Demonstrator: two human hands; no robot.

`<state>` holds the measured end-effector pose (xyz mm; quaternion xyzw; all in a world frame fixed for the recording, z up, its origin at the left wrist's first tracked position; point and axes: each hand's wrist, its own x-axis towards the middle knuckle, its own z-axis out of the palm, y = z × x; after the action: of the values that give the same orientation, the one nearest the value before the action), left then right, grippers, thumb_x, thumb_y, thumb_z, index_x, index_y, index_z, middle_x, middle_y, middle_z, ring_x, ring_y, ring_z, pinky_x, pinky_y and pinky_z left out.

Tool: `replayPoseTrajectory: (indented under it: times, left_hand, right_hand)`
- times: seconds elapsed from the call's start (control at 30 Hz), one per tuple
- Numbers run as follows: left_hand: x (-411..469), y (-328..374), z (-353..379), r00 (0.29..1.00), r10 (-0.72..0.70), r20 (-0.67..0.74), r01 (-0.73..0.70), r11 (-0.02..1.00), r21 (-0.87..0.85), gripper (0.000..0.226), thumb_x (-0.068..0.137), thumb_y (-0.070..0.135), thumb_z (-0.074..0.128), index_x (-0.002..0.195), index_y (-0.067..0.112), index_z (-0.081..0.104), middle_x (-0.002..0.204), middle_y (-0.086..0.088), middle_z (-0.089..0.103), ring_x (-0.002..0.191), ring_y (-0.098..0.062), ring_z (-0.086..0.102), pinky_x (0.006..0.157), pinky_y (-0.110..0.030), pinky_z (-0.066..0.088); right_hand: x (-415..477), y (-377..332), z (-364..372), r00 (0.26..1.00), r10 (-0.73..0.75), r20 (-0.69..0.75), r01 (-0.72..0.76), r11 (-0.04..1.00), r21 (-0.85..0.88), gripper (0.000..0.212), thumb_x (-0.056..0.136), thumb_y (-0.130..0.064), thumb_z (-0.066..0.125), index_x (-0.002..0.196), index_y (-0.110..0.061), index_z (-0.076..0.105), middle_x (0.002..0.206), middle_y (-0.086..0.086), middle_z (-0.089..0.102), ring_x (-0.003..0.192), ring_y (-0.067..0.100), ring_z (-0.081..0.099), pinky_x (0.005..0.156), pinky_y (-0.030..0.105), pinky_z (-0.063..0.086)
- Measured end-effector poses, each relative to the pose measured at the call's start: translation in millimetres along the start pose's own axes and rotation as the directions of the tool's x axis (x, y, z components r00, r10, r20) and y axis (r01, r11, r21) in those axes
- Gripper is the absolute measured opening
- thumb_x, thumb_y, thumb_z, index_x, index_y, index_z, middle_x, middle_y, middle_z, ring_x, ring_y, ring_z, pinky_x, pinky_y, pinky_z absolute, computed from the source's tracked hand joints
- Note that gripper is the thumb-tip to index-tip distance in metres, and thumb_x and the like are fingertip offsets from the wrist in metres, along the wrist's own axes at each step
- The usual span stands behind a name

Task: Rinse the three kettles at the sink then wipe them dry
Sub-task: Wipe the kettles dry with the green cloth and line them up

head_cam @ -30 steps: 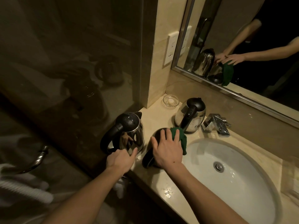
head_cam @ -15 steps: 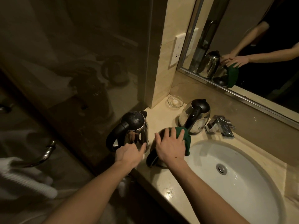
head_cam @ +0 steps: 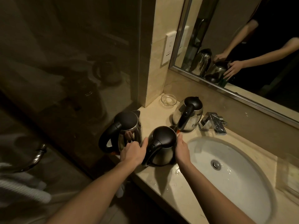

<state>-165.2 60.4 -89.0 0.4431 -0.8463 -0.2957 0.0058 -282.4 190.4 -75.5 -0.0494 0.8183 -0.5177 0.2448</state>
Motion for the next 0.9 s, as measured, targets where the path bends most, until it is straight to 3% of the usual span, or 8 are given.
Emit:
replayPoseTrajectory:
  times: [0.23, 0.33, 0.47, 0.57, 0.63, 0.7, 0.77, 0.9]
  left_hand:
    - [-4.9, 22.9, 13.7, 0.991, -0.109, 0.072, 0.125, 0.954, -0.273, 0.071, 0.099, 0.067, 0.024, 0.084, 0.015, 0.069, 0.096, -0.007, 0.066, 0.092, -0.023, 0.063, 0.082, -0.035, 0.048]
    - [-7.9, 32.0, 23.3, 0.977, -0.192, 0.088, 0.212, 0.874, -0.438, 0.094, 0.079, 0.086, 0.017, 0.097, 0.013, 0.073, 0.103, -0.012, 0.069, 0.100, -0.030, 0.066, 0.093, -0.044, 0.053]
    - [-5.3, 37.1, 34.0, 0.954, -0.286, 0.087, 0.282, 0.764, -0.580, 0.087, 0.084, 0.081, 0.025, 0.088, 0.007, 0.069, 0.084, -0.016, 0.072, 0.088, -0.034, 0.070, 0.089, -0.051, 0.057]
    - [4.4, 29.1, 44.9, 0.935, -0.330, 0.131, 0.336, 0.704, -0.626, 0.109, 0.064, 0.092, 0.020, 0.109, 0.003, 0.066, 0.114, -0.025, 0.068, 0.105, -0.044, 0.066, 0.094, -0.059, 0.054]
    - [12.3, 22.5, 50.0, 0.934, -0.320, 0.160, 0.349, 0.714, -0.607, 0.113, 0.061, 0.093, 0.020, 0.112, 0.002, 0.064, 0.113, -0.025, 0.067, 0.104, -0.044, 0.067, 0.093, -0.059, 0.054]
    - [5.9, 29.3, 33.6, 0.943, -0.287, 0.171, 0.330, 0.721, -0.610, 0.093, 0.076, 0.087, 0.027, 0.100, 0.003, 0.061, 0.092, -0.020, 0.067, 0.086, -0.037, 0.069, 0.085, -0.052, 0.058]
    - [7.7, 28.8, 25.3, 0.949, -0.258, 0.179, 0.314, 0.754, -0.577, 0.065, 0.097, 0.068, 0.033, 0.085, 0.008, 0.055, 0.072, -0.011, 0.058, 0.063, -0.025, 0.062, 0.057, -0.033, 0.054]
    - [16.2, 14.9, 22.8, 0.954, -0.209, 0.215, 0.295, 0.790, -0.538, 0.062, 0.102, 0.058, 0.034, 0.079, 0.004, 0.053, 0.064, -0.011, 0.051, 0.044, -0.018, 0.050, 0.034, -0.017, 0.034]
  right_hand:
    - [14.7, 17.0, -7.7, 0.977, 0.199, 0.080, -0.210, 0.963, 0.167, 0.062, 0.101, -0.056, 0.017, 0.124, -0.015, 0.058, 0.114, 0.004, 0.056, 0.110, 0.020, 0.048, 0.095, 0.032, 0.032]
    - [18.3, 16.5, -9.9, 0.962, 0.245, 0.122, -0.266, 0.942, 0.206, 0.065, 0.100, -0.057, 0.017, 0.128, -0.012, 0.057, 0.116, 0.007, 0.057, 0.110, 0.021, 0.048, 0.095, 0.032, 0.031]
    - [26.2, 16.8, -14.9, 0.950, 0.270, 0.154, -0.299, 0.932, 0.208, 0.067, 0.100, -0.057, 0.017, 0.137, -0.012, 0.050, 0.135, 0.011, 0.053, 0.130, 0.027, 0.043, 0.104, 0.035, 0.031]
    - [29.8, 19.8, -21.9, 0.941, 0.282, 0.187, -0.315, 0.932, 0.178, 0.067, 0.101, -0.055, 0.017, 0.141, -0.010, 0.047, 0.143, 0.011, 0.047, 0.136, 0.027, 0.037, 0.112, 0.038, 0.025]
    - [29.0, 23.9, -25.6, 0.924, 0.320, 0.209, -0.357, 0.918, 0.173, 0.066, 0.101, -0.055, 0.018, 0.142, -0.011, 0.045, 0.147, 0.010, 0.043, 0.138, 0.028, 0.033, 0.114, 0.040, 0.023]
    - [28.9, 27.2, -27.8, 0.915, 0.337, 0.221, -0.381, 0.902, 0.201, 0.067, 0.100, -0.058, 0.019, 0.141, -0.013, 0.047, 0.149, 0.010, 0.040, 0.140, 0.029, 0.031, 0.115, 0.044, 0.021]
    - [27.8, 23.8, -29.0, 0.912, 0.325, 0.250, -0.384, 0.891, 0.242, 0.069, 0.099, -0.060, 0.018, 0.140, -0.013, 0.048, 0.147, 0.008, 0.042, 0.140, 0.028, 0.031, 0.115, 0.044, 0.020]
    - [28.9, 9.3, -33.9, 0.938, 0.235, 0.254, -0.309, 0.899, 0.311, 0.068, 0.100, -0.057, 0.019, 0.138, -0.010, 0.051, 0.134, 0.005, 0.052, 0.127, 0.021, 0.042, 0.111, 0.038, 0.027]
